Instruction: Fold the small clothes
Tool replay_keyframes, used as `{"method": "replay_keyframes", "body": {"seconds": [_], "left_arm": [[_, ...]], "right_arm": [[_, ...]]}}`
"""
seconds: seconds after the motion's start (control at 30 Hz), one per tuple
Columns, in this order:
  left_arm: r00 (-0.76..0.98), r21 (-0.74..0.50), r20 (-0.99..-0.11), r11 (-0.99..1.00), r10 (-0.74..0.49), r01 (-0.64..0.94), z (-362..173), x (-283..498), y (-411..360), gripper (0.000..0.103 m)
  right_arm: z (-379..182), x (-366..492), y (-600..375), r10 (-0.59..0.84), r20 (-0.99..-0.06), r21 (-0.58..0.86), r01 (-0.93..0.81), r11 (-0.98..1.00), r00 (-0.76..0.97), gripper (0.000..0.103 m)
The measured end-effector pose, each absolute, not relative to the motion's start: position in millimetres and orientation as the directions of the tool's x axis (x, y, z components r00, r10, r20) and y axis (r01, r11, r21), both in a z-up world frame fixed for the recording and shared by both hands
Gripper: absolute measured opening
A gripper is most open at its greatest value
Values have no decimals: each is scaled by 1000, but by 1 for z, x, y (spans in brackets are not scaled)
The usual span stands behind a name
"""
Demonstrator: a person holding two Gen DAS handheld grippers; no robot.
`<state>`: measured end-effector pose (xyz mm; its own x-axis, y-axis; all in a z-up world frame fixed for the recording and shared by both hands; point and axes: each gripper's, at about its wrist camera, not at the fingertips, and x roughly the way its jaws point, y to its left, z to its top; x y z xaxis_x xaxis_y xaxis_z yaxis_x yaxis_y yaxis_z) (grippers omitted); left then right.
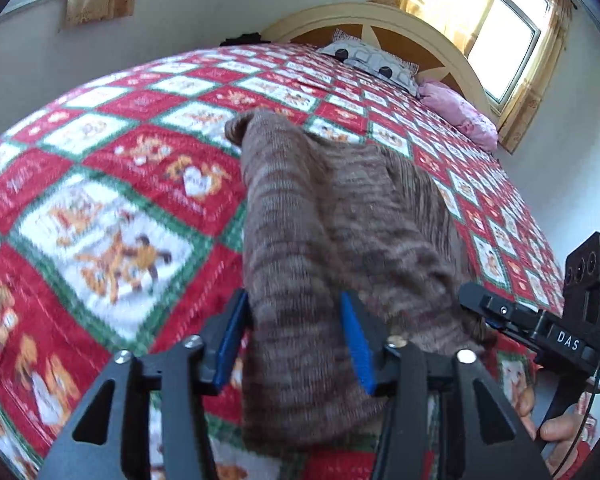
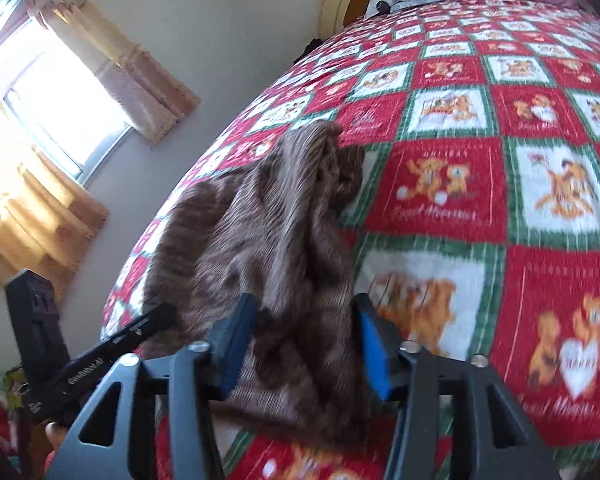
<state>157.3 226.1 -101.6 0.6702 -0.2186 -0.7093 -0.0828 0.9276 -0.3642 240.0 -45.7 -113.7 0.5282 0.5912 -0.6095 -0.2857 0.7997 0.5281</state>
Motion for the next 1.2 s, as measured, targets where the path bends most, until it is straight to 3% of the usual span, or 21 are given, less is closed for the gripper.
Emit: {"method": "replay_keyframes", "body": {"seconds": [0.2,0.23,0.3,0.37,0.43,0.53,0.7,0.8,1.0,1.03,1.13,1.2], "left_arm": [[678,-407,-693,910,-246,-85,-111,150,222,56],[677,-416,-691,906,-255,-84,-111,149,222,55],[678,-428,-688,899,-260,-90,-111,149,224,47],[674,-466,-684,878,-279,-109,-111,149,232,25],[670,-529,-664,842,-332,-108,-110,147,241,19],[681,-500,-666,860,-305,-104,-98,144,247,18],[651,-450,-706,887,-279,-108,-107,141,246,18],[673,-403,-700,910,-239,-97,-113,137,243,25],[710,-345,-673,937,-206,-55,-115,128,243,36],[707,-320,-684,945,-177,-73,-112,127,243,42],[691,-180,-722,971,-23,-156,-102,119,236,72],[703,-81,-707,980,71,-180,-93,109,227,73]], "right_arm": [[-120,220,-40,529,-658,419,-322,849,536,57],[-120,218,-38,508,-669,393,-323,861,542,53],[-121,214,-35,474,-693,360,-308,881,544,26],[-125,216,-44,572,-653,508,-273,817,496,16],[-135,215,-55,701,-567,697,-203,688,433,15],[-148,209,-63,818,-433,845,-146,514,378,15],[-155,195,-64,773,-491,794,-160,587,401,14],[-147,189,-54,720,-548,710,-218,670,426,14],[-144,181,-54,686,-565,660,-247,709,459,12],[-141,176,-53,667,-579,635,-255,729,469,12],[-129,167,-49,592,-619,545,-260,797,517,15],[-116,149,-48,505,-646,453,-244,857,573,21]]}}
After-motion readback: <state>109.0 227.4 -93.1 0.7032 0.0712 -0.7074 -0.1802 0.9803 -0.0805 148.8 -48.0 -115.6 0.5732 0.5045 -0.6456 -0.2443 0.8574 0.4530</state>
